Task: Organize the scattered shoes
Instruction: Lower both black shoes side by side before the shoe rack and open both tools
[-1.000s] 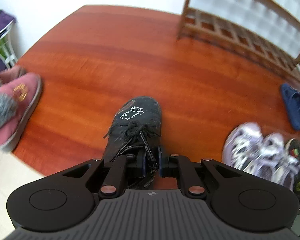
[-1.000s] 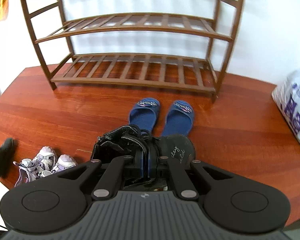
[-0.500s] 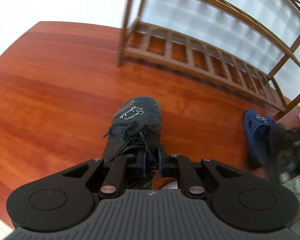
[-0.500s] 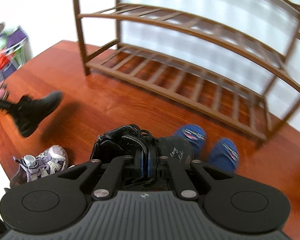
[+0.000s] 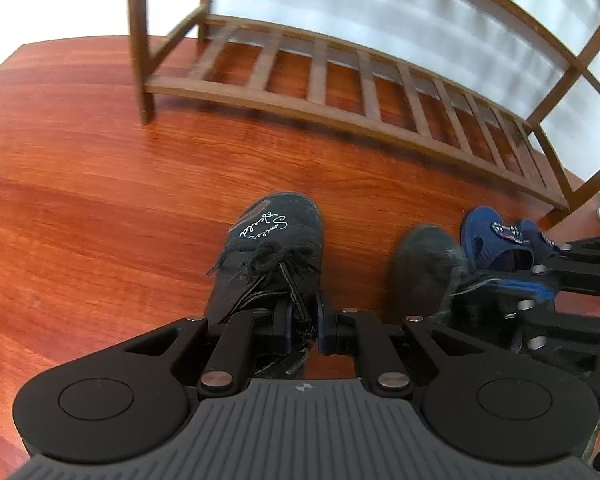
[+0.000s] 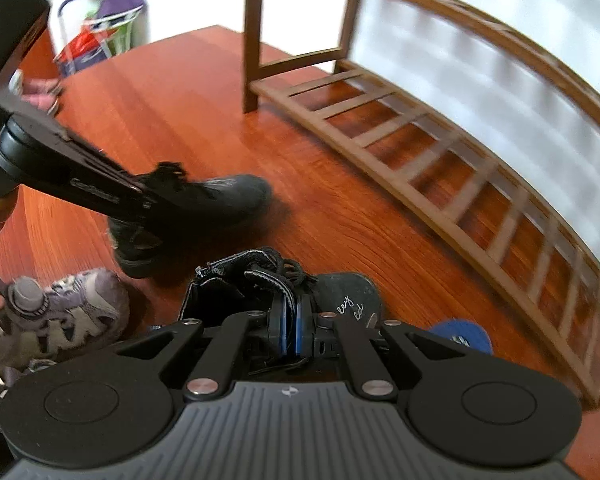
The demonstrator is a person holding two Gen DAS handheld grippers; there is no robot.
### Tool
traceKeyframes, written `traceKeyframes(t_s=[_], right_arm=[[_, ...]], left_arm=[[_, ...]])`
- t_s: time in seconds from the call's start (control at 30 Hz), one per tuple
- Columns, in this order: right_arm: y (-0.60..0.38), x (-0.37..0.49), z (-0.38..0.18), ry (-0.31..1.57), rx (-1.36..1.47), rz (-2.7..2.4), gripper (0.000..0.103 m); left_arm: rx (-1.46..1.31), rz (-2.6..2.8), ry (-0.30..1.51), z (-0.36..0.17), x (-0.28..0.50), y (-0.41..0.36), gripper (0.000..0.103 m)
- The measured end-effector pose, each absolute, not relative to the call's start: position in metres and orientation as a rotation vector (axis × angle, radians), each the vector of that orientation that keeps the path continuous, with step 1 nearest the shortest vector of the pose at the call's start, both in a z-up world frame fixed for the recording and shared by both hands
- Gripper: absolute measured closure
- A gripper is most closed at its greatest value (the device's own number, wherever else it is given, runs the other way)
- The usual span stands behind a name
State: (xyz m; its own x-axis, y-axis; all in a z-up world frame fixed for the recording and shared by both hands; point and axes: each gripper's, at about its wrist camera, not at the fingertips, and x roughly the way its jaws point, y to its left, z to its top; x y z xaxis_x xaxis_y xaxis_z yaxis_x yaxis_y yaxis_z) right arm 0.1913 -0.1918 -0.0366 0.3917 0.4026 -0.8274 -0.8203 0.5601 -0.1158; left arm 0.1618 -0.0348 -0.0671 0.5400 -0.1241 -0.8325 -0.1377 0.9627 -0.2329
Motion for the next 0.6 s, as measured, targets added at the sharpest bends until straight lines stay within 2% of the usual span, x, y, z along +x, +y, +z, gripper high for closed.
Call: traceKeyframes(t_s=[0.3,0.47,0.57,0.6], right_arm=[[-0.18,0.193,-0.058,0.824,-0.641,0.882,0.099],[-0.181,0.194,-0.059,0.826,-0.644,0.894,0.097],[-0.183,0.194,-0.059,0.838,-0.633,0.893,0.092],[-0.184,0.193,-0.056,0.842,-0.626,0.886,0.086]], left_arm=[[-0.301,-0.028,1.03,-0.077,0.172,-0.051,0.09],[-0.257,-0.063,1.043,-0.077,0.171,-0.061,0.085],[-0.244,-0.076,1.021,-0.067,0.164,-0.062,0.075],[-0.239,-0.081,1.013,-0.064,0.162,-0.062,0.063]])
